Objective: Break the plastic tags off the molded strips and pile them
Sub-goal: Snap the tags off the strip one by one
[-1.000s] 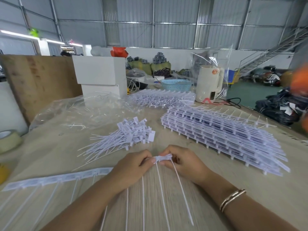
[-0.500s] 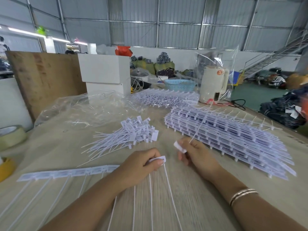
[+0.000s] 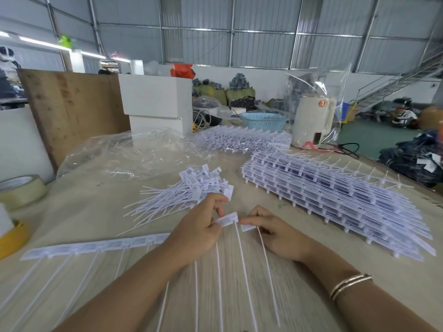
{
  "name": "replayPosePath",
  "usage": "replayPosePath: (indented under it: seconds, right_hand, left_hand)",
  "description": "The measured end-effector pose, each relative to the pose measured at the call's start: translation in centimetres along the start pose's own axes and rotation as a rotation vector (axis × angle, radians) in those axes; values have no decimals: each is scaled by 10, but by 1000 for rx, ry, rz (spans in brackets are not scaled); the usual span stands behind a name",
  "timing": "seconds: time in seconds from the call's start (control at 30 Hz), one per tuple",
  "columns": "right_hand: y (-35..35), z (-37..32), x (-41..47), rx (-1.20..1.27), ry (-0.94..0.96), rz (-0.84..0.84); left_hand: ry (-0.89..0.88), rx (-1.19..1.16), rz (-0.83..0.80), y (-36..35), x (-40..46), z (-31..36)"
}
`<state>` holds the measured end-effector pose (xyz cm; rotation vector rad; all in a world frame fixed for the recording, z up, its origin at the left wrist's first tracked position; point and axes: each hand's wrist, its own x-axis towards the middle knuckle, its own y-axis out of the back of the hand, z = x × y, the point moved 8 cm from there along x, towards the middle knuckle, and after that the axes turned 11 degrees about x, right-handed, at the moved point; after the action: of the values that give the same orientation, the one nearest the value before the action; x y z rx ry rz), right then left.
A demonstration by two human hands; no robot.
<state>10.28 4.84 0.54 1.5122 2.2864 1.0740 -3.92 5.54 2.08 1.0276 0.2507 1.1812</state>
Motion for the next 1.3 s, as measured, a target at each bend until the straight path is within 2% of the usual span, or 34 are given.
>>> replayPosePath:
  seconds: [0.1, 0.23, 0.3, 0.37, 0.47, 0.6, 0.7, 1.07, 1.3]
  right_hand:
    - [1, -2, 3, -32, 29, 55]
    - [21, -13, -6, 111, 127, 288]
    - [19, -28, -10, 6, 271, 282]
    - [5, -34, -7, -157, 324, 217]
    - [4, -43, -6, -381, 391, 315]
    - [12, -50, -12, -442, 493, 413]
    - [9, -47, -11, -439, 488, 386]
    - [12, -25, -1, 114, 251, 238]
    - [15, -15, -2, 305, 137, 249]
  left_hand:
    - [40, -24, -27, -4, 0, -2]
    - [23, 25, -3, -8, -1, 3]
    - [-8, 44, 2, -11, -2, 8]
    - [-30, 43, -12, -14, -5, 12]
    - [-9, 23, 8, -9, -4, 12]
    - [44, 153, -14, 2, -1, 0]
    - [47, 226, -78, -2, -3, -4]
    - [-64, 150, -29, -4, -2, 6]
    - [-204, 273, 11, -5, -4, 19]
